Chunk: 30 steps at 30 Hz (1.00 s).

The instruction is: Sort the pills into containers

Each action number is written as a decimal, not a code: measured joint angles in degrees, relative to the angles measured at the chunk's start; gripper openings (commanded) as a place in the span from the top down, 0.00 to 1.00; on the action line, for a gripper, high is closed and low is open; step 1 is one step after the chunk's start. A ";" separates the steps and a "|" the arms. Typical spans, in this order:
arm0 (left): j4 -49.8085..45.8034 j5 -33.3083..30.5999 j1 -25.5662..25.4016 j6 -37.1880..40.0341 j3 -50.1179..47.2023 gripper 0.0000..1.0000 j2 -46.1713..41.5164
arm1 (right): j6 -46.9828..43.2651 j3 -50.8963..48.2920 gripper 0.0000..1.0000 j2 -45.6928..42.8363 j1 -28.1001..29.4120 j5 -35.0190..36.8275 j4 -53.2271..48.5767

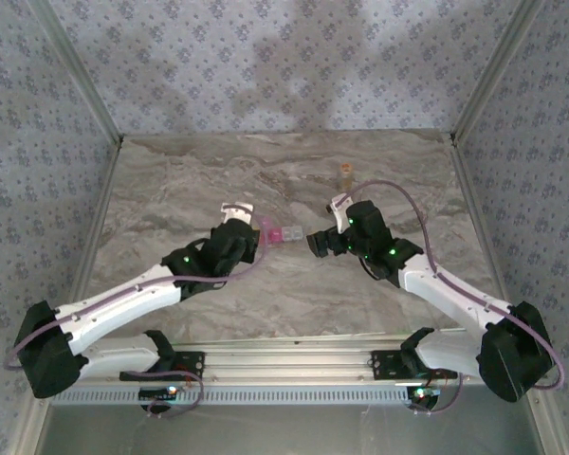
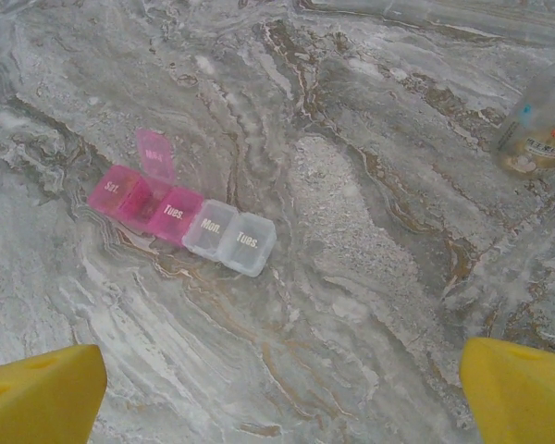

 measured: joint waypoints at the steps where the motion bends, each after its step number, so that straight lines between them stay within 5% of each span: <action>1: 0.52 -0.57 -0.48 -0.42 -0.50 0.70 -0.09 | 0.00 0.00 0.00 0.00 0.07 0.13 0.15; 30: 12.35 -8.81 -6.27 -9.97 -4.44 0.66 7.82 | 0.09 -0.70 0.00 0.00 1.77 4.04 3.82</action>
